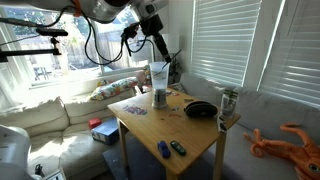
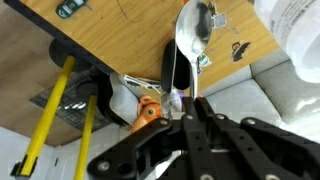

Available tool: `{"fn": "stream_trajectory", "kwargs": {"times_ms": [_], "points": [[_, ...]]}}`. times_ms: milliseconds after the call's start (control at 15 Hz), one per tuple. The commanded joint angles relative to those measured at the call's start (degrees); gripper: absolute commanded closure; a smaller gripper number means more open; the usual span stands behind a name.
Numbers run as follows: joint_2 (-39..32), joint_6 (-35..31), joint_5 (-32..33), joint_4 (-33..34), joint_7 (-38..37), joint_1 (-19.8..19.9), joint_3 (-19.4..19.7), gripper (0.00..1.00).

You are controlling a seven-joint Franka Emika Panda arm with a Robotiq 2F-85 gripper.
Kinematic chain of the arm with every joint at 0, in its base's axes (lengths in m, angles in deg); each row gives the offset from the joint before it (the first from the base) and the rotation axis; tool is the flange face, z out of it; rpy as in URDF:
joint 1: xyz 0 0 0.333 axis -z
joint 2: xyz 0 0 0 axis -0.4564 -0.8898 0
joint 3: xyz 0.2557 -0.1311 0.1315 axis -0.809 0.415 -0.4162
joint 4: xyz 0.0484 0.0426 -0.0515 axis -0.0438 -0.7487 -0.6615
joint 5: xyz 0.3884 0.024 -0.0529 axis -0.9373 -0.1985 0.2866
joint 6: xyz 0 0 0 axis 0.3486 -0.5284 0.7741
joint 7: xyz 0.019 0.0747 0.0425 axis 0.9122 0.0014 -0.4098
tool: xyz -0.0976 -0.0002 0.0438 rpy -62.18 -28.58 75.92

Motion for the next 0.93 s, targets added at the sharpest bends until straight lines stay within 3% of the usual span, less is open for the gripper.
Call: {"fn": "stream_trajectory", "kwargs": {"times_ms": [0,467,867], "points": [[-0.45,-4.16,6.12,3.11,-0.82,-0.44,-4.12,0.98],[-5.9,-15.33,13.8,6.12,-6.88,-1.11,-10.23,0.98],[-11.45,-18.6,21.0,7.19,-11.38,-2.82,-11.35,0.98]]}}
